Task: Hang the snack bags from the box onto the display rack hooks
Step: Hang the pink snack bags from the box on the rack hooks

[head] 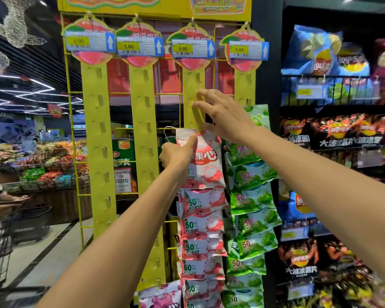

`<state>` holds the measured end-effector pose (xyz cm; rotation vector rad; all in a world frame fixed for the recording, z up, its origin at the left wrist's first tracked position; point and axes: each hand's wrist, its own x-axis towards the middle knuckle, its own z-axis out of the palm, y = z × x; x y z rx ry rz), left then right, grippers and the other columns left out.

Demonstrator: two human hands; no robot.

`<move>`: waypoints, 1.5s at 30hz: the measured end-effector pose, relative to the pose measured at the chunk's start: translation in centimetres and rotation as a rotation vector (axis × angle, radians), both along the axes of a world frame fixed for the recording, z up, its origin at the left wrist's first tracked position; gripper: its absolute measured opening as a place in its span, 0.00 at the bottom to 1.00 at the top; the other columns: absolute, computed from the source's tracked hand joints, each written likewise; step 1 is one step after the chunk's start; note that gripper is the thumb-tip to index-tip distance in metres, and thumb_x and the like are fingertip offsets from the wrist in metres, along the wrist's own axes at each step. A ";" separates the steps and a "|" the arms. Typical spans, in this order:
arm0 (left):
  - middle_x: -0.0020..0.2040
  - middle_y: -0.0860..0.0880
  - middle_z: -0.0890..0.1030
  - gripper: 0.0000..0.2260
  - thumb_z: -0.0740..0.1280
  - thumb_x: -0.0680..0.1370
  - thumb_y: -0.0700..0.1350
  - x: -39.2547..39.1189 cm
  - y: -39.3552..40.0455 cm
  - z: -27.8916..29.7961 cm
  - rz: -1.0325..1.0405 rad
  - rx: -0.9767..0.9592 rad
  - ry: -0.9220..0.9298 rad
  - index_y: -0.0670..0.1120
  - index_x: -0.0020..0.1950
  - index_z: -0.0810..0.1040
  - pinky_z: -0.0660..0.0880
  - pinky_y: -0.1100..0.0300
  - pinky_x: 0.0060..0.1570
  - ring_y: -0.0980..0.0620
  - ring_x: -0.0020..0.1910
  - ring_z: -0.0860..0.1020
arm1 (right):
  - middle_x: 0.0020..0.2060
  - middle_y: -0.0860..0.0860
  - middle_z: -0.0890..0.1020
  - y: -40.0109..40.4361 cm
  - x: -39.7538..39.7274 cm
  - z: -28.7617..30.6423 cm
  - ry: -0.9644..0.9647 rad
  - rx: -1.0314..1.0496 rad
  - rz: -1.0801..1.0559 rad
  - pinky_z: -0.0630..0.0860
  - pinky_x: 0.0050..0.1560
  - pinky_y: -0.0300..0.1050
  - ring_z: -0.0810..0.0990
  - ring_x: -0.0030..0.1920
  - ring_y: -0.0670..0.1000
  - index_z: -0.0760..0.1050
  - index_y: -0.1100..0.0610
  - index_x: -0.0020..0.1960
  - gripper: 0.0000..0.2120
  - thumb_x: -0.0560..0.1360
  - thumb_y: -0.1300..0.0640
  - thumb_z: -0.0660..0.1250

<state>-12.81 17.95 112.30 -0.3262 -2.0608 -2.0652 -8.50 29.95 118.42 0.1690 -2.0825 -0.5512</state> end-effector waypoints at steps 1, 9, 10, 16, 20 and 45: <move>0.38 0.47 0.73 0.21 0.70 0.73 0.56 0.1 -0.2 -0.3 0.006 -0.017 0.034 0.38 0.39 0.71 0.65 0.58 0.30 0.50 0.34 0.70 | 0.69 0.58 0.68 0.0 0.0 -0.2 0.004 -0.003 0.008 0.72 0.55 0.53 0.68 0.67 0.58 0.70 0.59 0.67 0.26 0.71 0.57 0.71; 0.47 0.52 0.80 0.13 0.70 0.75 0.48 2.0 -3.9 -4.5 -0.082 -0.299 0.494 0.42 0.54 0.78 0.74 0.62 0.40 0.53 0.45 0.78 | 0.71 0.57 0.67 -0.5 0.4 -2.2 0.030 -0.101 0.073 0.69 0.61 0.54 0.68 0.68 0.58 0.70 0.59 0.68 0.26 0.71 0.60 0.70; 0.47 0.54 0.78 0.13 0.70 0.75 0.47 2.3 -4.5 -5.1 -0.074 -0.331 0.551 0.42 0.55 0.77 0.72 0.65 0.39 0.55 0.45 0.76 | 0.71 0.57 0.66 -0.7 0.5 -2.8 0.047 -0.127 0.069 0.68 0.62 0.53 0.67 0.69 0.58 0.69 0.59 0.68 0.25 0.72 0.60 0.69; 0.51 0.44 0.80 0.13 0.65 0.78 0.48 2.3 -8.8 -8.4 0.148 -0.562 0.800 0.41 0.57 0.76 0.75 0.56 0.44 0.47 0.48 0.78 | 0.67 0.60 0.70 -2.1 2.4 -9.5 0.083 -0.254 0.127 0.67 0.65 0.51 0.69 0.67 0.59 0.69 0.64 0.66 0.21 0.75 0.61 0.64; 0.56 0.38 0.78 0.15 0.62 0.77 0.45 0.7 -11.2 -12.5 0.397 -0.843 1.106 0.37 0.59 0.74 0.71 0.52 0.49 0.39 0.53 0.77 | 0.62 0.62 0.74 -2.2 3.7 -16.4 0.081 -0.236 0.142 0.69 0.62 0.50 0.72 0.63 0.60 0.71 0.65 0.63 0.18 0.74 0.62 0.62; 0.58 0.33 0.76 0.16 0.61 0.73 0.36 3.1 -18.2 -75.7 -0.275 -1.333 0.489 0.32 0.60 0.73 0.66 0.48 0.57 0.35 0.54 0.76 | 0.63 0.65 0.74 -3.3 11.1 -80.6 -0.717 -0.804 -0.207 0.64 0.65 0.51 0.71 0.64 0.62 0.71 0.68 0.63 0.18 0.74 0.66 0.60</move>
